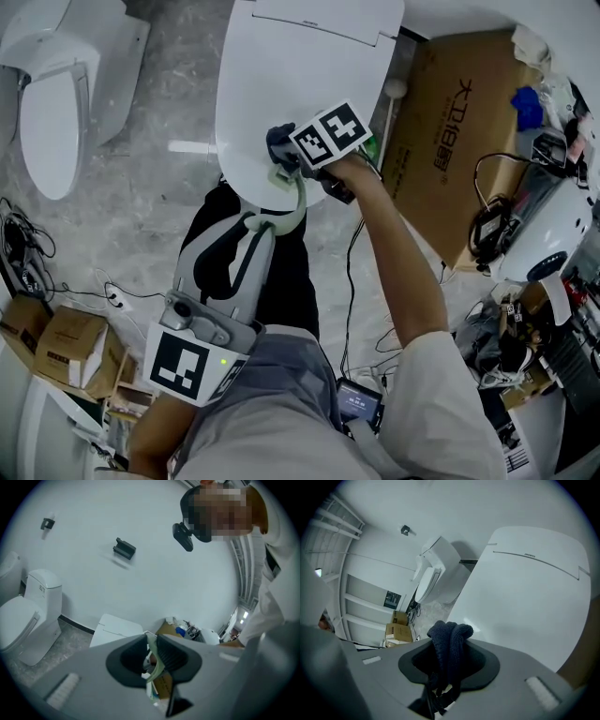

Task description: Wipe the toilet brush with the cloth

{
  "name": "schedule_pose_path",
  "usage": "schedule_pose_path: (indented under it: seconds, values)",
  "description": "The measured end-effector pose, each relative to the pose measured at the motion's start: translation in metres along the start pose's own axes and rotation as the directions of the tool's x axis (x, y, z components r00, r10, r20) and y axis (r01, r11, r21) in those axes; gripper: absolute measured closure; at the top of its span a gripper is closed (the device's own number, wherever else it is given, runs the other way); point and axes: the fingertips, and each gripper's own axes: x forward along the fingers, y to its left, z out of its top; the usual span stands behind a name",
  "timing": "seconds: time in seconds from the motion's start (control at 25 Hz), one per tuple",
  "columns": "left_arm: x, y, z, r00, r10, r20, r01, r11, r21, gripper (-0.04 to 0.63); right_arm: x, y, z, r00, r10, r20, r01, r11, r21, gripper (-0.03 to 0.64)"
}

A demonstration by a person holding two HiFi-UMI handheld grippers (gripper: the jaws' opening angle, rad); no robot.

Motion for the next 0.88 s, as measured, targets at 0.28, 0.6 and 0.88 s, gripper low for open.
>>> schedule_pose_path:
  seconds: [0.28, 0.6, 0.88]
  values:
    - [0.002, 0.002, 0.001, 1.000, -0.004, -0.003, 0.004, 1.000, 0.009, 0.595, 0.010, 0.000, 0.005, 0.998, 0.007, -0.056, -0.009, 1.000, -0.029, 0.497]
    - [0.003, 0.001, 0.000, 1.000, 0.003, 0.008, -0.003, 1.000, 0.016, 0.595, 0.022, 0.000, 0.009, 0.991, 0.021, -0.134, -0.028, 0.998, -0.055, 0.495]
    - [0.001, -0.001, -0.009, 0.999, 0.000, -0.038, 0.001, 1.000, 0.010, 0.595, 0.031, -0.003, 0.012, 0.988, 0.034, -0.152, -0.040, 0.999, -0.035, 0.496]
